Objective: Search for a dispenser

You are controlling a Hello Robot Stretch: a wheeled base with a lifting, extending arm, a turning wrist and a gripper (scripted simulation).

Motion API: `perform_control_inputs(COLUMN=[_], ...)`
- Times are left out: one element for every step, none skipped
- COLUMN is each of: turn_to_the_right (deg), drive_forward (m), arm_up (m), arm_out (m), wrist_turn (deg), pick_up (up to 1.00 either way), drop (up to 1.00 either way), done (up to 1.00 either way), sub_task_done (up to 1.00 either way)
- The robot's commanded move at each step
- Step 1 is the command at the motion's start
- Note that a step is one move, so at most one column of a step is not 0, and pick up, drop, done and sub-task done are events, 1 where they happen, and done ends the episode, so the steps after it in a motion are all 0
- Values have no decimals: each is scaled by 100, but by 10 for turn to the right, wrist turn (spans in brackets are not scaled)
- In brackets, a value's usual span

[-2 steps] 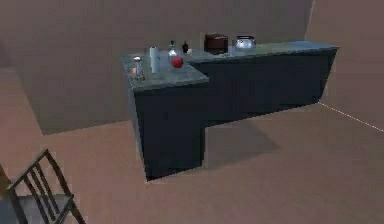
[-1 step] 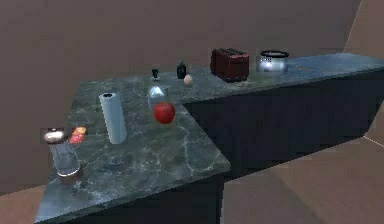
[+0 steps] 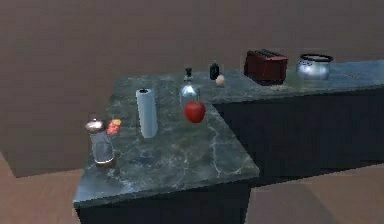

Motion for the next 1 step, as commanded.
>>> perform_control_inputs(turn_to_the_right=[0], drive_forward=[0], arm_up=[0], arm_out=[0], wrist_turn=[0], pick_up=[0], drop=[0], done=[100], sub_task_done=[0])
